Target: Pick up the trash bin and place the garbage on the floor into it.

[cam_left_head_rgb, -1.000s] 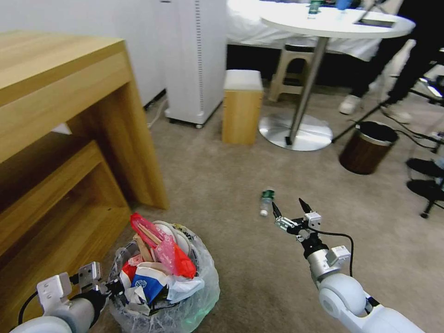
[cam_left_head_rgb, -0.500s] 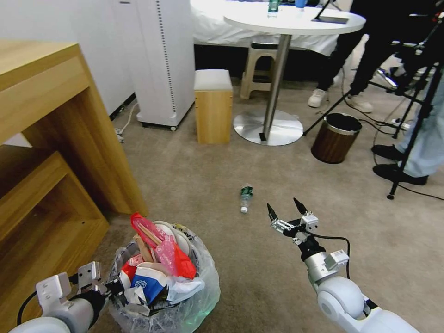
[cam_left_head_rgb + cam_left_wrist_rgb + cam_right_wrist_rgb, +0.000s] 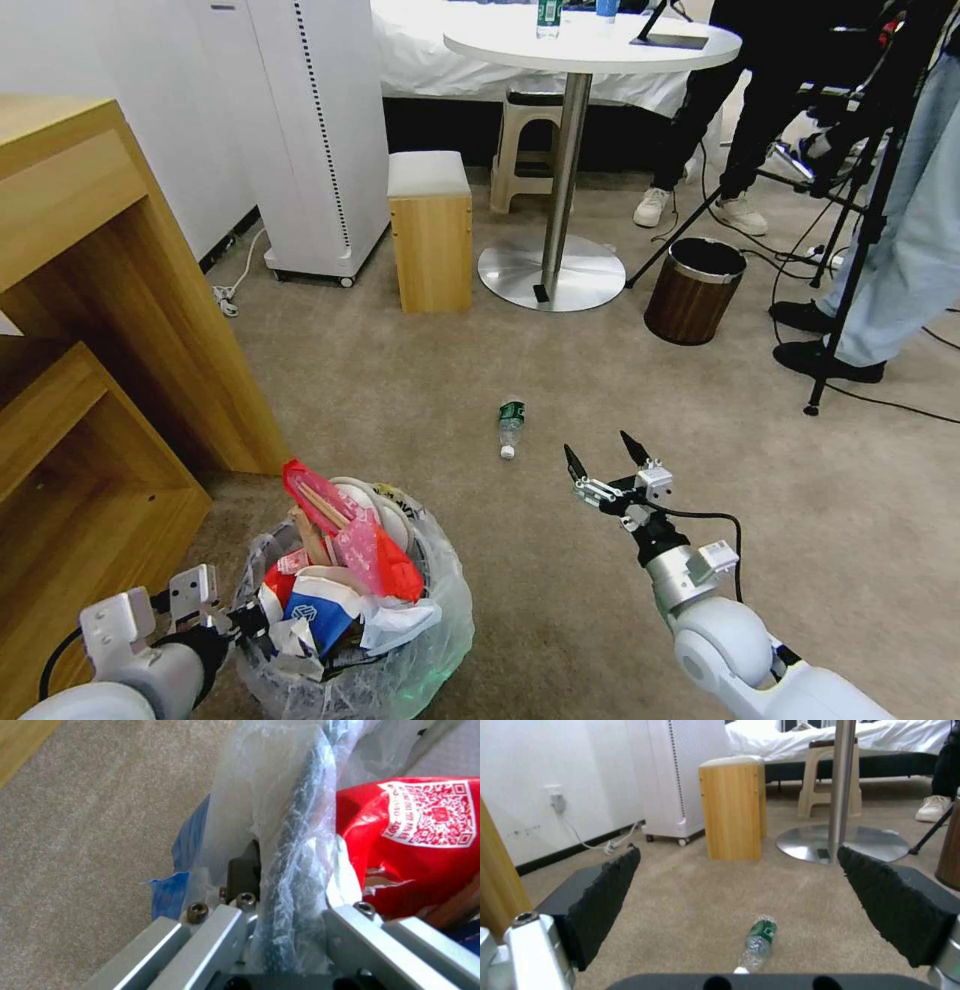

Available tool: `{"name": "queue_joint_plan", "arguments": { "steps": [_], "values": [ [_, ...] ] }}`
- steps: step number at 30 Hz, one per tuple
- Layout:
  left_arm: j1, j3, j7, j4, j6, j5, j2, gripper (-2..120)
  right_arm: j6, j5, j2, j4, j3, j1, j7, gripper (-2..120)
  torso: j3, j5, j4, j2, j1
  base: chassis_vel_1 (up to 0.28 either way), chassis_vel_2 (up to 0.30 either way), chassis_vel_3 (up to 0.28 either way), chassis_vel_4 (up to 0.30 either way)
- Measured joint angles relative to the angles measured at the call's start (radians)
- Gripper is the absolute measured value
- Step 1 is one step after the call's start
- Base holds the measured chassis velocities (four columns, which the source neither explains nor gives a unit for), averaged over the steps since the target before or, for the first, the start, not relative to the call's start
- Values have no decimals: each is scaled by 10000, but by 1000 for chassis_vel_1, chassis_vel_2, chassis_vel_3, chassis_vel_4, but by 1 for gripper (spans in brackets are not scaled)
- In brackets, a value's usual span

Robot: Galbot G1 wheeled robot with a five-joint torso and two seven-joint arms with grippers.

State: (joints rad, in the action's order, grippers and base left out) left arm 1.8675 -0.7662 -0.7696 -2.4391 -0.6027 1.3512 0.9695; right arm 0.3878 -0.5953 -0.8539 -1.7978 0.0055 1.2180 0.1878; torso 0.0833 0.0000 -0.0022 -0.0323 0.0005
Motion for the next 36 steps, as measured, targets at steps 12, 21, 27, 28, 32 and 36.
{"name": "queue_joint_plan", "arguments": {
  "steps": [12,21,27,28,32,36],
  "values": [
    [-66,66,19,79,-6,-9,-42,0,-54,-112,-43,262,-145,-140,82,100,0,2,-2,0,0,-128,105,114,-116],
    [-81,137,33,126,-9,-63,5,0,-49,-65,-86,283,-157,-66,162,100,2,-1,-2,1,1,-224,226,236,-231],
    [-67,156,37,121,-14,-110,31,0,-69,-123,-5,209,-124,-28,146,100,2,4,1,1,1,-191,198,184,-198],
    [-63,157,37,109,-14,-116,32,0,-86,-137,-3,186,-119,-5,150,100,0,-1,-1,0,1,-158,157,155,-141],
    [-28,157,38,85,-15,-113,28,0,-95,-135,-2,173,-103,43,155,100,0,4,-3,1,1,-150,151,157,-144],
    [3,125,32,51,-15,-113,16,0,-110,-118,-2,170,-91,97,183,100,0,1,0,0,0,-154,159,159,-154]
  ]
}}
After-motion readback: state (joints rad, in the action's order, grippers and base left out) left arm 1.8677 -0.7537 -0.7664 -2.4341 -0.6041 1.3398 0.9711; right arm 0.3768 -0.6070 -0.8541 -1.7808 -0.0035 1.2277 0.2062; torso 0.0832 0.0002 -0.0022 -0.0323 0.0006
